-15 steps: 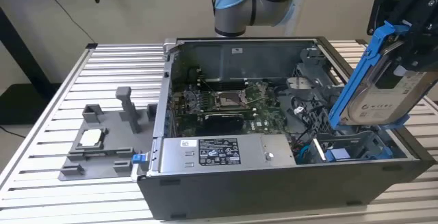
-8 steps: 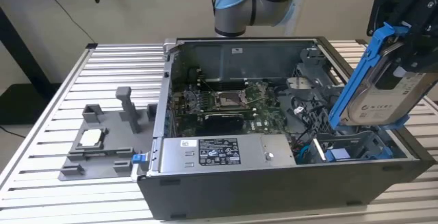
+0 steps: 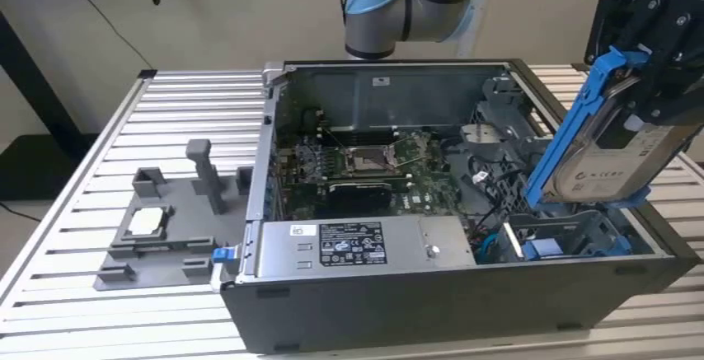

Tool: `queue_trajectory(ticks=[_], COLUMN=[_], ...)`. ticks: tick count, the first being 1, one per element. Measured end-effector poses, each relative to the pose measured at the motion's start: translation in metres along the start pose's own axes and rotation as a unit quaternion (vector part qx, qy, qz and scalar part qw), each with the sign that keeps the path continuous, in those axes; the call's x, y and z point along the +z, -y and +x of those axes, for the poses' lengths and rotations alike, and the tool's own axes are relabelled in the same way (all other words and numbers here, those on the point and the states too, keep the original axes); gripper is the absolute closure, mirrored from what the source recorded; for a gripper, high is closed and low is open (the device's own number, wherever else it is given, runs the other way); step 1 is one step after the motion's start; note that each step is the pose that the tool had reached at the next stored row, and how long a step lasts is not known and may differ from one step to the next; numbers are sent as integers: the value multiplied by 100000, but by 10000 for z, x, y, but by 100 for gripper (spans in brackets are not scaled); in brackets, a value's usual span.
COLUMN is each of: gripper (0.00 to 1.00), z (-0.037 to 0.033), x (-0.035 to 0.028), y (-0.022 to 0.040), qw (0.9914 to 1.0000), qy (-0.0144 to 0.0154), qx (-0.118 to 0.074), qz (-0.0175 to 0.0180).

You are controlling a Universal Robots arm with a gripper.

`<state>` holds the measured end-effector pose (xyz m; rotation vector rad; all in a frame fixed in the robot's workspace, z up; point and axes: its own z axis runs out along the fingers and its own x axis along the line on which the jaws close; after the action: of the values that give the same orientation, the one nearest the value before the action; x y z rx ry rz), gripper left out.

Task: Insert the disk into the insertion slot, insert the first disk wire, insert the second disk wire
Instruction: 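Insert the disk into the insertion slot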

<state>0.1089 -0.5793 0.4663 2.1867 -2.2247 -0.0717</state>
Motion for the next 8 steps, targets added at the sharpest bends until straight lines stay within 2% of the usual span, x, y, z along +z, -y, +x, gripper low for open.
queue_trajectory(ticks=[5, 8], gripper=[67, 67], z=[1, 2], x=[76, 123], y=[4, 7], qw=[100000, 99999], qy=[-13, -27], qx=[-46, -400], qz=[10, 137])
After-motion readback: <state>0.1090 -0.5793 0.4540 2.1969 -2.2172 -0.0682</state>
